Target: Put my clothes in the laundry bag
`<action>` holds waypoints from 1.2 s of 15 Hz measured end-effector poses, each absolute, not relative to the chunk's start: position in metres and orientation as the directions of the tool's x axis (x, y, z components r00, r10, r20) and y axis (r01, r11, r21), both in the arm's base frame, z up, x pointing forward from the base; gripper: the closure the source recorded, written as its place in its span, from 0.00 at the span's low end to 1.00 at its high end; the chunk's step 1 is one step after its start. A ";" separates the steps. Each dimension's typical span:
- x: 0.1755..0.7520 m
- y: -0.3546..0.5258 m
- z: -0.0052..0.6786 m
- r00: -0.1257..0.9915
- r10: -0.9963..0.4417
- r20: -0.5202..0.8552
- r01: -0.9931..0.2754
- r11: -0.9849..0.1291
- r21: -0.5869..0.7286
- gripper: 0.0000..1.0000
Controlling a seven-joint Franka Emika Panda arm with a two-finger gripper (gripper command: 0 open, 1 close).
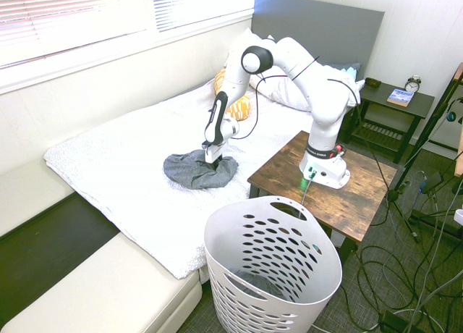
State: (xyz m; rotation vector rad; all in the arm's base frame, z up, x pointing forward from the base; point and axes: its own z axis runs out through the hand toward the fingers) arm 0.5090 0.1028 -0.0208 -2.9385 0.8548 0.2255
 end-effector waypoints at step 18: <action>0.510 0.254 0.237 0.886 -0.462 -0.045 -0.462 -0.867 -0.189 1.00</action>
